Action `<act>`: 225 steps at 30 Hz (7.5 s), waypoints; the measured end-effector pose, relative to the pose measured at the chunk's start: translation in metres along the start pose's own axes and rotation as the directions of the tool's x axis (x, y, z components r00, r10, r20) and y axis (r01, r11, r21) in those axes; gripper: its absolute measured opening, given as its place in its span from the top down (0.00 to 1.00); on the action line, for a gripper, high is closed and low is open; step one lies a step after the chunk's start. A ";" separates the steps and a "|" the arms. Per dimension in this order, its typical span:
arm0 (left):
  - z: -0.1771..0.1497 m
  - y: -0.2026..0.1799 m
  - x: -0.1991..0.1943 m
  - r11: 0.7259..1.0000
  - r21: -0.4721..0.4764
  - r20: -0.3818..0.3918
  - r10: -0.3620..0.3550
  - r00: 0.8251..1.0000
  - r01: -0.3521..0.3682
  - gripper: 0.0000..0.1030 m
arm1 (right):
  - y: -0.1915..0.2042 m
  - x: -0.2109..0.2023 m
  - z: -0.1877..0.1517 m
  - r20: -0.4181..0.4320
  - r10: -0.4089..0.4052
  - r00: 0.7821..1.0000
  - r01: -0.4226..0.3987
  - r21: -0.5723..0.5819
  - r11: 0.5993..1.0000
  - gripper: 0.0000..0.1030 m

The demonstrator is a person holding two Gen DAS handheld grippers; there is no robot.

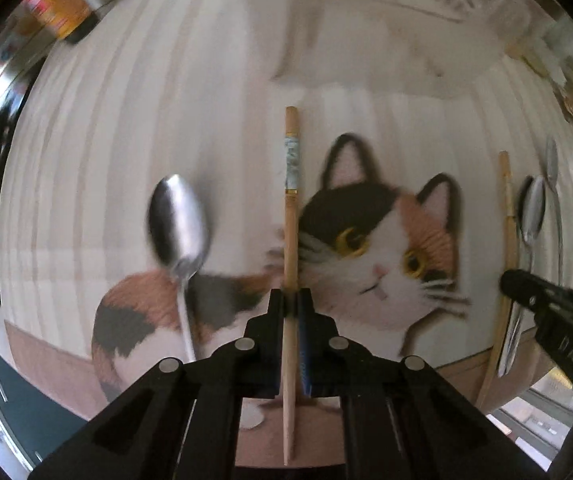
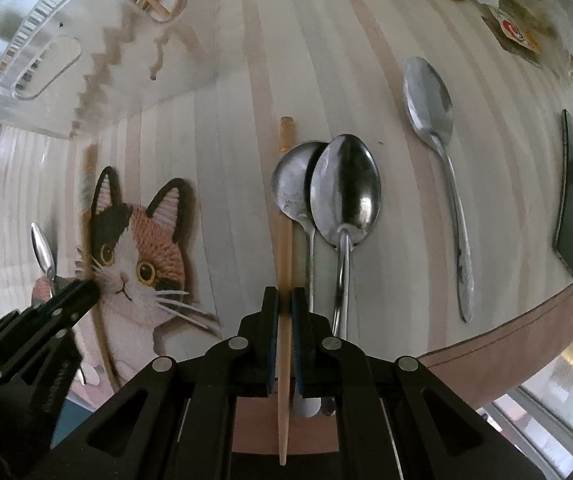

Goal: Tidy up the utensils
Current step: 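Carry both chopsticks into the clear basket and open both tools, then grasp a steel spoon by its handle with the right tool while the left tool grasps another spoon, then carry both spoons into the clear basket and open both tools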

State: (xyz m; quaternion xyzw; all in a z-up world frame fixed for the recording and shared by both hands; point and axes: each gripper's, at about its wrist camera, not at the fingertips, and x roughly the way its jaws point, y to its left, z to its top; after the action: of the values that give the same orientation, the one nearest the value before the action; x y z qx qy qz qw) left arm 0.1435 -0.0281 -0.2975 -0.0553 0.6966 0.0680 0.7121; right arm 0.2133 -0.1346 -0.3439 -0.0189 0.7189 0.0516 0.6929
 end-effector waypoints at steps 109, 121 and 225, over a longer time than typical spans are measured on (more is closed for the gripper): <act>-0.003 0.084 0.014 0.987 -0.147 0.022 0.067 0.997 -0.063 0.12 | -0.058 -0.003 0.003 0.117 -0.018 0.993 0.009 0.082 0.997 0.95; 0.030 0.052 0.033 0.993 -0.102 0.063 0.064 0.996 -0.058 0.21 | -0.080 -0.002 0.005 0.098 -0.059 0.993 0.046 0.129 0.991 0.94; 0.017 0.029 -0.090 0.998 -0.054 0.262 -0.003 0.965 0.018 0.70 | -0.082 -0.050 0.016 0.247 0.086 0.965 -0.121 0.132 0.984 1.00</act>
State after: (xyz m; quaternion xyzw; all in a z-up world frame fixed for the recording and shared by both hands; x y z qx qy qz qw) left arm 0.1535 0.0013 -0.2069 -0.0695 0.5941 0.0907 0.7962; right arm 0.2392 -0.2168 -0.2981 0.0760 0.6317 0.0369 0.7706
